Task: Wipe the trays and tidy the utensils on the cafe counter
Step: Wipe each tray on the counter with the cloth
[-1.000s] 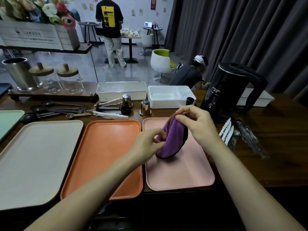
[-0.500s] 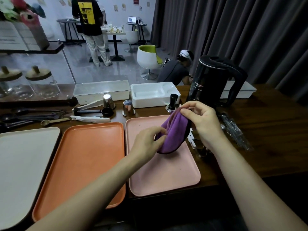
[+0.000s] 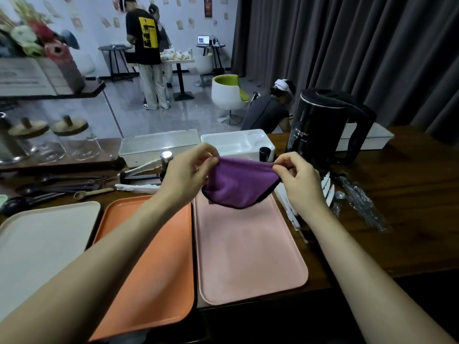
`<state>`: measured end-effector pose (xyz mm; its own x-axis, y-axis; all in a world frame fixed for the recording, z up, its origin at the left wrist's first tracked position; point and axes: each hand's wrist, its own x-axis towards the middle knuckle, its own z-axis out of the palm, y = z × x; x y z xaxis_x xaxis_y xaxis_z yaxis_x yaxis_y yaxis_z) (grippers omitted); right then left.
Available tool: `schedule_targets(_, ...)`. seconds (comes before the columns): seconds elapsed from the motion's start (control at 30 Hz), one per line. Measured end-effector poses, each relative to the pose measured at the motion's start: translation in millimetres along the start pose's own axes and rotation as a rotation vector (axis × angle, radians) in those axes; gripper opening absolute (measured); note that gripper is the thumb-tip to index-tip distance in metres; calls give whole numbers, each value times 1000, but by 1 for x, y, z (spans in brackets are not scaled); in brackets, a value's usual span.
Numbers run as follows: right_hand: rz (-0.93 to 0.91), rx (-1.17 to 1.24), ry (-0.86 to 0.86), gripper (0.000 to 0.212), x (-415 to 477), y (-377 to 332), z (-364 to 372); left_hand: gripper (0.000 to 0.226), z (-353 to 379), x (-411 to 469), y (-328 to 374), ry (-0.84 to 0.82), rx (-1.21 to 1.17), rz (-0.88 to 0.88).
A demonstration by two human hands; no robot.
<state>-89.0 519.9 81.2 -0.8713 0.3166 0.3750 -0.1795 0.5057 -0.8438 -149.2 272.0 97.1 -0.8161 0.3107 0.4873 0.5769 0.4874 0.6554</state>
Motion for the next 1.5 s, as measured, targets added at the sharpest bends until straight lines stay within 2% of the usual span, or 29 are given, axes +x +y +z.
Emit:
schedule_targets(0.03,-22,-10,-27,8,-1,-2,-2,5,-4,-3,2,9,59,57)
schedule_targets(0.1,-26,-110,-232,9,-9,2,-7,6,-6,-22,-3,-81,163,112)
schedule_targets(0.2,58,-402,-726,8,-34,17,-7,16,-4,-63,-16,-472,175,-47)
schedule_targets(0.23,84,-461,-821,6,-41,20,-4,15,-3,-73,-21,-543,126,-121)
schedule_targets(0.27,78,-484,-846,7,-45,22,1,13,-3,-77,-25,-536,82,-164)
schedule_targets(0.33,-11,-493,-749,10,-50,18,18,12,-1,-78,-37,-376,78,-177)
schedule_targets(0.4,-175,-499,-706,23,-58,15,44,22,4,-77,-55,-266,226,-179)
schedule_targets(0.47,-285,-556,-792,47,-74,19,75,42,10,-79,-70,-319,369,-212)
schedule_targets(0.53,-275,-671,-856,60,-89,26,95,52,14,-83,-75,-408,413,-229)
schedule_targets(0.63,-247,-738,-825,62,-92,34,106,71,17,-88,-82,-412,435,-176)
schedule_targets(0.87,-159,-812,-720,56,-58,37,145,91,13,-80,-92,-536,491,-300)
schedule_targets(1.0,-116,-820,-624,53,-34,35,179,86,12,-78,-89,-589,475,-332)
schedule_targets(1.1,-129,-820,-557,50,-29,36,191,80,11,-80,-87,-589,551,-293)
schedule_targets(1.2,-141,-850,-516,49,-19,51,171,89,13,-84,-83,-572,646,-256)
schedule_targets(1.33,-4,-919,-424,51,-2,79,132,92,14,-87,-83,-565,641,-269)
schedule_targets(1.43,51,-911,-440,54,-9,68,142,82,14,-87,-86,-566,632,-255)
schedule_targets(1.5,-14,-866,-512,56,-23,52,160,74,14,-87,-89,-563,630,-250)
